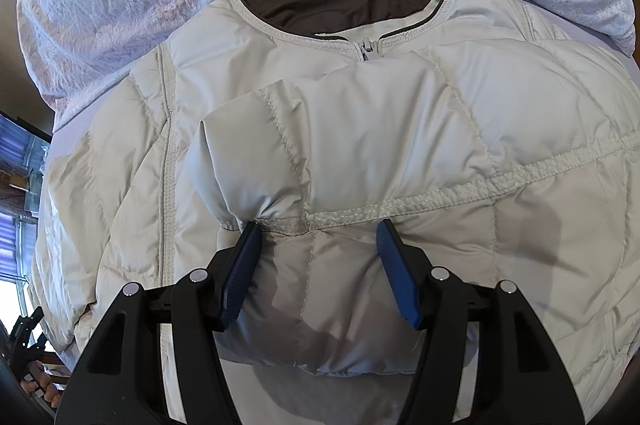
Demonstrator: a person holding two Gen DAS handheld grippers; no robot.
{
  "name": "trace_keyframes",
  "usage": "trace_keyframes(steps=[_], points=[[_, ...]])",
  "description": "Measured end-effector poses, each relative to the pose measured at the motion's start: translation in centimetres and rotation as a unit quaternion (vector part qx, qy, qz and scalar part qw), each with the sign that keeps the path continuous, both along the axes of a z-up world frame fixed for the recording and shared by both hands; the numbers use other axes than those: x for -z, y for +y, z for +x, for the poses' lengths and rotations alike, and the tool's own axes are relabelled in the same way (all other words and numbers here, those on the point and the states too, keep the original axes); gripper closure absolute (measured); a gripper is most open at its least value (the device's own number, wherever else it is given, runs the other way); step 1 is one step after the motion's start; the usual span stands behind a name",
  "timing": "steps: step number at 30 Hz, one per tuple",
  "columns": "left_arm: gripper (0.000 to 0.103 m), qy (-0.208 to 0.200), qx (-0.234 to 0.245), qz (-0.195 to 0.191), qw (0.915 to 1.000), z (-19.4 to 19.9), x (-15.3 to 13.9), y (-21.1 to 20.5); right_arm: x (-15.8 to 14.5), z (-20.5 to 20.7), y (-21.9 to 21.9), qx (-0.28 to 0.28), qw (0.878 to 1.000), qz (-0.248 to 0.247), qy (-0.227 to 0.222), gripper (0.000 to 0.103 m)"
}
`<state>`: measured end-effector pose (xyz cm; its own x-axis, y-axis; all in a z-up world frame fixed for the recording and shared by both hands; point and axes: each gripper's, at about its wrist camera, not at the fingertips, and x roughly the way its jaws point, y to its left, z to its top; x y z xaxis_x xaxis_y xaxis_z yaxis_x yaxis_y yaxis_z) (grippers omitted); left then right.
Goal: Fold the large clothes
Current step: 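Grasp the other sleeve cuff with the left gripper and fold it across the jacket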
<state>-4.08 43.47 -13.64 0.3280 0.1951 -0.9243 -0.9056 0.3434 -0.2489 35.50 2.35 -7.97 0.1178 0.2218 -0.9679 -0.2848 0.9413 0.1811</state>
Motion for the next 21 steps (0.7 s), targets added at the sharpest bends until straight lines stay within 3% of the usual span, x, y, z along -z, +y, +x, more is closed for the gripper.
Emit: trace_keyframes(steps=[6, 12, 17, 21], points=[[0.027, 0.019, 0.007, 0.012, 0.9997, 0.8, 0.1, -0.4, 0.0, 0.0, 0.0, 0.0, 1.0, 0.001, -0.001, 0.041], [0.05, 0.026, 0.019, 0.025, 0.9992, 1.8, -0.1, -1.3, 0.0, 0.0, 0.0, -0.001, 1.0, 0.005, -0.004, 0.041], [0.079, 0.026, 0.026, 0.039, 0.9986, 2.2, -0.6, -1.8, -0.1, -0.2, -0.2, -0.006, 1.0, 0.008, -0.004, 0.041], [0.089, 0.03, 0.036, 0.056, 0.9973, 3.1, -1.7, -2.5, -0.3, -0.5, -0.3, -0.008, 1.0, 0.013, -0.004, 0.041]])
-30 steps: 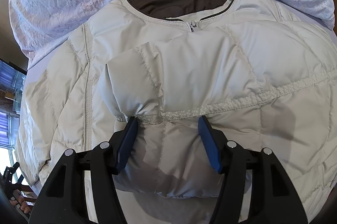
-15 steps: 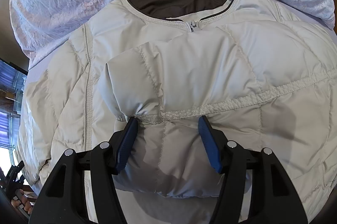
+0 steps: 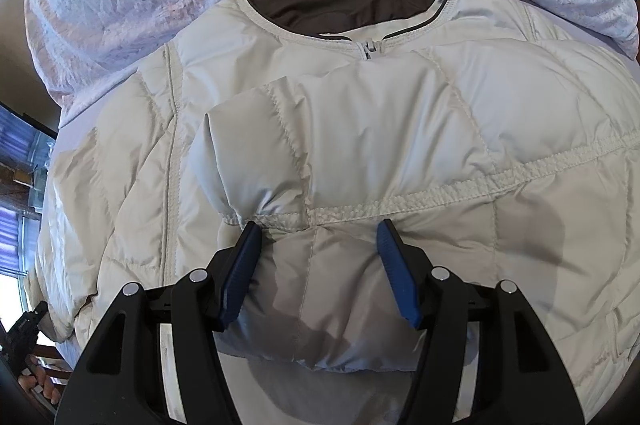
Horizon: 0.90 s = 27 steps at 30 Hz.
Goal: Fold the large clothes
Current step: 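Grasp the other sleeve cuff with the left gripper and fold it across the jacket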
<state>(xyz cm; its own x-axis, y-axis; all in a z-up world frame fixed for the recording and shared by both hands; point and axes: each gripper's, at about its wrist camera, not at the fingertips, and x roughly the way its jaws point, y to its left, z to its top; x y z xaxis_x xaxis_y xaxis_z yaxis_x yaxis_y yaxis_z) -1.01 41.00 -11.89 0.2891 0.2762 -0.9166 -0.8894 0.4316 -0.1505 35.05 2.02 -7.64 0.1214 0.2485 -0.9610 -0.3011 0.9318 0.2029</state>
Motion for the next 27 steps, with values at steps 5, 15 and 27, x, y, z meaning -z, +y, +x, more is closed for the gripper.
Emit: trace_keyframes(steps=[5, 15, 27], points=[[0.091, -0.012, 0.016, 0.034, 0.9992, 1.2, -2.9, -1.3, -0.5, -0.3, -0.6, -0.004, 1.0, 0.014, 0.003, 0.04], [0.092, -0.067, 0.1, 0.102, 0.9876, 7.3, -10.4, -6.6, -1.9, -1.1, -2.4, -0.017, 0.999, 0.037, -0.001, 0.036], [0.092, -0.116, 0.229, 0.116, 0.9597, 18.8, -15.7, -17.4, -3.9, -0.1, -7.3, -0.011, 0.999, 0.051, -0.018, 0.033]])
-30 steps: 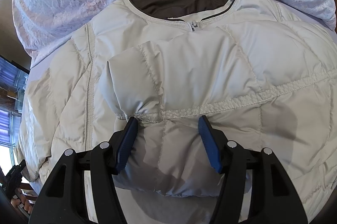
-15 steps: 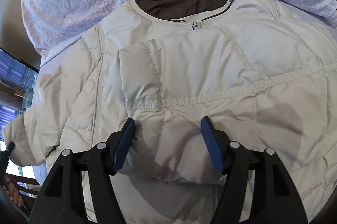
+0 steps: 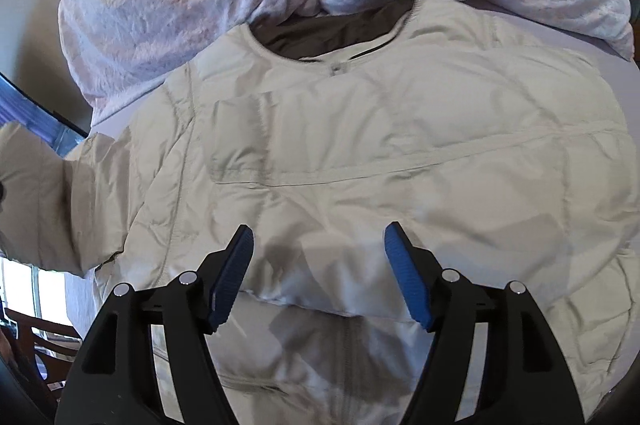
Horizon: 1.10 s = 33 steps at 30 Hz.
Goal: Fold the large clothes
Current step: 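Grasp the other sleeve cuff with the left gripper and fold it across the jacket, then open the left gripper to release the sleeve onto the jacket front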
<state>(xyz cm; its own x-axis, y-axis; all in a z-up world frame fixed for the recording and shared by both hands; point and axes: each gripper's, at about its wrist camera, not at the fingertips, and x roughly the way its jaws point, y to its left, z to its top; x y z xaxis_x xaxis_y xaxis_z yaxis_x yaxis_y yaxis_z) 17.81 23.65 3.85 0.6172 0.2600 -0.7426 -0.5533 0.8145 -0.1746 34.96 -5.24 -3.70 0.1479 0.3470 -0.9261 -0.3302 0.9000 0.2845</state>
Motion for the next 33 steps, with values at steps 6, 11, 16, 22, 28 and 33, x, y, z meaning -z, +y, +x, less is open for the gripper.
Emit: trace_keyframes(steps=[6, 11, 16, 22, 28, 33], points=[[0.092, -0.009, 0.064, -0.006, 0.9979, 5.4, -1.2, -5.4, -0.4, 1.1, -4.1, 0.026, 1.0, 0.002, -0.006, 0.033], [0.092, -0.012, 0.12, -0.016, 0.9926, 10.0, -1.2, -10.6, -0.5, 2.1, -8.1, 0.048, 0.999, 0.002, -0.014, 0.033], [0.092, 0.006, 0.162, -0.032, 0.9863, 13.6, 0.1, -14.9, -0.4, 2.7, -11.8, 0.071, 0.997, 0.004, -0.016, 0.033], [0.092, 0.036, 0.191, -0.048, 0.9797, 17.0, 2.6, -19.3, -0.6, 2.7, -13.9, 0.077, 0.997, 0.007, -0.021, 0.033], [0.084, 0.093, 0.189, -0.092, 0.9731, 18.9, 7.0, -20.0, -0.5, 2.7, -14.8, 0.077, 0.997, 0.012, -0.021, 0.033], [0.055, 0.081, 0.18, -0.104, 0.9747, 18.1, 6.7, -18.7, -0.9, 2.7, -14.1, 0.067, 0.997, 0.023, -0.026, 0.033]])
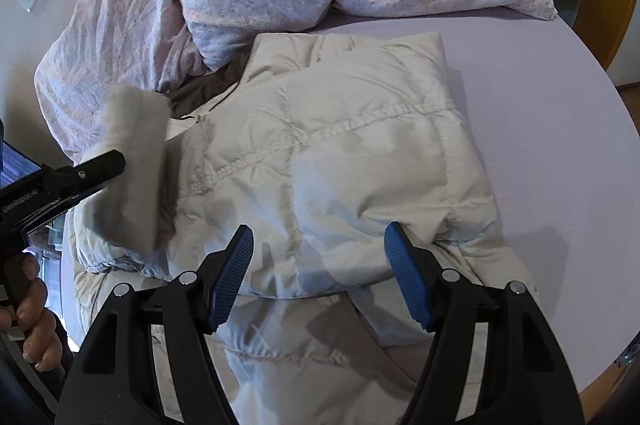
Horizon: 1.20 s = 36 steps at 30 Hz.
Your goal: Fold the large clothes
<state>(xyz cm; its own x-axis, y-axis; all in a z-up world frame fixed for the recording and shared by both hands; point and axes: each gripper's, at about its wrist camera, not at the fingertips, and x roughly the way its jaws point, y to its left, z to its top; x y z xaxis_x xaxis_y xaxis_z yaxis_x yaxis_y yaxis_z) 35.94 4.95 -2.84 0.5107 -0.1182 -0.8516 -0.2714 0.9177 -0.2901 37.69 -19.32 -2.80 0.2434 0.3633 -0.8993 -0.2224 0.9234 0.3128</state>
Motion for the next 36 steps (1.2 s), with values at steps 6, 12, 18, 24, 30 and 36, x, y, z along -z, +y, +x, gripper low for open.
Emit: trace_keyframes(steps=[6, 12, 18, 24, 30, 36], points=[[0.049, -0.003, -0.025, 0.029, 0.9993, -1.6, -0.6, 2.8, -1.8, -0.3, 3.7, -0.044, 0.998, 0.039, -0.018, 0.036], [0.049, 0.016, -0.051, 0.05, 0.9973, -3.5, 0.6, 5.6, -1.8, -0.7, 8.0, -0.086, 0.995, 0.056, -0.013, 0.062], [0.049, 0.032, -0.065, 0.059, 0.9956, -5.0, 1.6, 7.5, 0.3, -0.7, 10.5, -0.099, 0.995, 0.022, 0.002, 0.072], [0.047, 0.041, -0.071, 0.067, 0.9944, -6.5, 2.1, 8.7, 3.9, -0.4, 10.2, -0.079, 0.995, -0.018, 0.054, 0.076], [0.034, 0.05, -0.07, 0.088, 0.9924, -8.6, 2.1, 9.5, 3.2, -0.7, 10.1, -0.084, 0.995, -0.03, 0.054, 0.073], [0.022, 0.064, -0.072, 0.1, 0.9903, -12.8, 1.8, 11.4, 0.5, -1.5, 7.1, -0.074, 0.996, -0.028, 0.049, 0.025]])
